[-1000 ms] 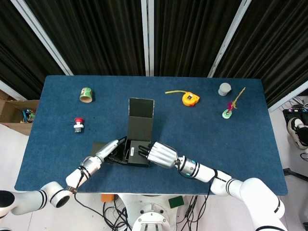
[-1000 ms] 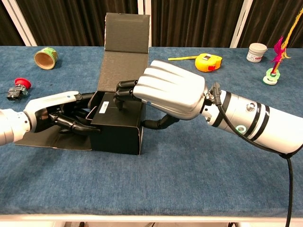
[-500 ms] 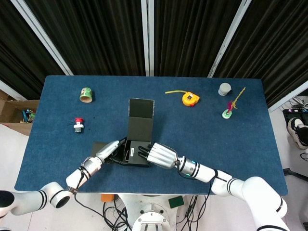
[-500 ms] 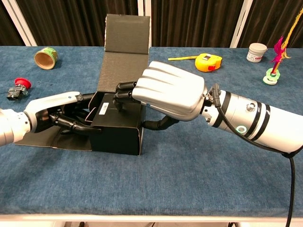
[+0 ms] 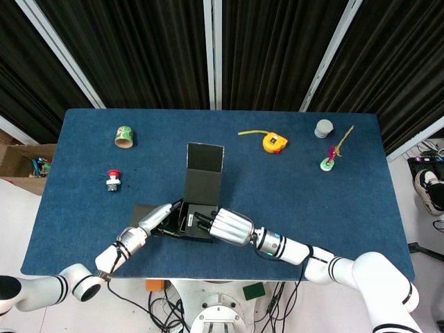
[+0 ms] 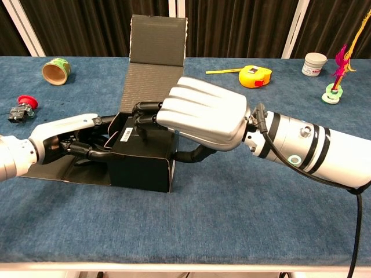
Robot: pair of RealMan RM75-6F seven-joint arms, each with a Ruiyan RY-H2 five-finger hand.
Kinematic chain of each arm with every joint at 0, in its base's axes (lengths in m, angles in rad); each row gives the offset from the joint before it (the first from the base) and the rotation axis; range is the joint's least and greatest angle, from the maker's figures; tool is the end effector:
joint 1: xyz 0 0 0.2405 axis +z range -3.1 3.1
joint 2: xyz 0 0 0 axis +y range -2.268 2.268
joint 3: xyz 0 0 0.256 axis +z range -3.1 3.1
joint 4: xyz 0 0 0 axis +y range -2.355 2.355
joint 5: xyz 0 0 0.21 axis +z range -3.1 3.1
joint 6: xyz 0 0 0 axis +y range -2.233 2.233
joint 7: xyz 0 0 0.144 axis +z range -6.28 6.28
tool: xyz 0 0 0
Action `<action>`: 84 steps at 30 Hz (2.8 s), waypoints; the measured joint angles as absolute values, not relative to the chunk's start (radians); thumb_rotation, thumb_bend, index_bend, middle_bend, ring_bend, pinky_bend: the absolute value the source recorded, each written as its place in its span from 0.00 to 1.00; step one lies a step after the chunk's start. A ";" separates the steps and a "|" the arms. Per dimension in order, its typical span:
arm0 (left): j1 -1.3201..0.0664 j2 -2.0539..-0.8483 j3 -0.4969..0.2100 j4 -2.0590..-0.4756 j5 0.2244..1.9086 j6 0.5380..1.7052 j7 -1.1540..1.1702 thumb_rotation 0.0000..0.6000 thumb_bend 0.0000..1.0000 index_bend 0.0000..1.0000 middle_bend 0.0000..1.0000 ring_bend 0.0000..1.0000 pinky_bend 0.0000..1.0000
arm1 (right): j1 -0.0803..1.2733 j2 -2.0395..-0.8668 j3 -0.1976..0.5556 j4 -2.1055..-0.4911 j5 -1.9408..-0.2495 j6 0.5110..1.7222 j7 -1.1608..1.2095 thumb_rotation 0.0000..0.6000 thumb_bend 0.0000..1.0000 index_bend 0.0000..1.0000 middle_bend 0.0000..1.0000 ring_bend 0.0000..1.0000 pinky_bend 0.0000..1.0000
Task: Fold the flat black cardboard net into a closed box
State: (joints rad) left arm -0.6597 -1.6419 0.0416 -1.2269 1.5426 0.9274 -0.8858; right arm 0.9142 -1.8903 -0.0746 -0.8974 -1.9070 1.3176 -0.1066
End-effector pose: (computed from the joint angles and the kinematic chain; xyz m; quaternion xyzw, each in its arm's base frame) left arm -0.2037 0.2889 -0.0668 -0.5978 -0.6670 -0.4249 0.1315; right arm -0.0814 -0.2937 -0.0954 0.8392 0.0197 0.4960 0.2220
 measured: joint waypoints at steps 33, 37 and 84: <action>-0.644 -1.639 0.063 -1.220 1.567 0.956 -0.871 0.49 0.05 0.05 0.15 0.53 0.88 | 0.901 -1.833 -0.083 -0.951 -1.900 1.262 -0.165 1.00 0.22 0.34 0.26 0.75 1.00; -0.642 -1.640 0.066 -1.219 1.570 0.961 -0.866 0.48 0.05 0.05 0.15 0.53 0.88 | 0.896 -1.828 -0.082 -0.958 -1.897 1.261 -0.166 1.00 0.22 0.34 0.26 0.75 1.00; -0.602 -1.716 0.023 -1.146 1.538 1.013 -0.771 0.74 0.05 0.42 0.44 0.56 0.88 | 0.869 -1.821 -0.079 -0.966 -1.872 1.209 -0.167 1.00 0.32 0.61 0.43 0.79 1.00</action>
State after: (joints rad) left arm -0.6023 -1.7160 0.0234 -1.1457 1.5382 1.0130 -0.7712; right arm 0.8693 -1.8213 -0.0788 -0.9661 -1.8718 1.2094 -0.1667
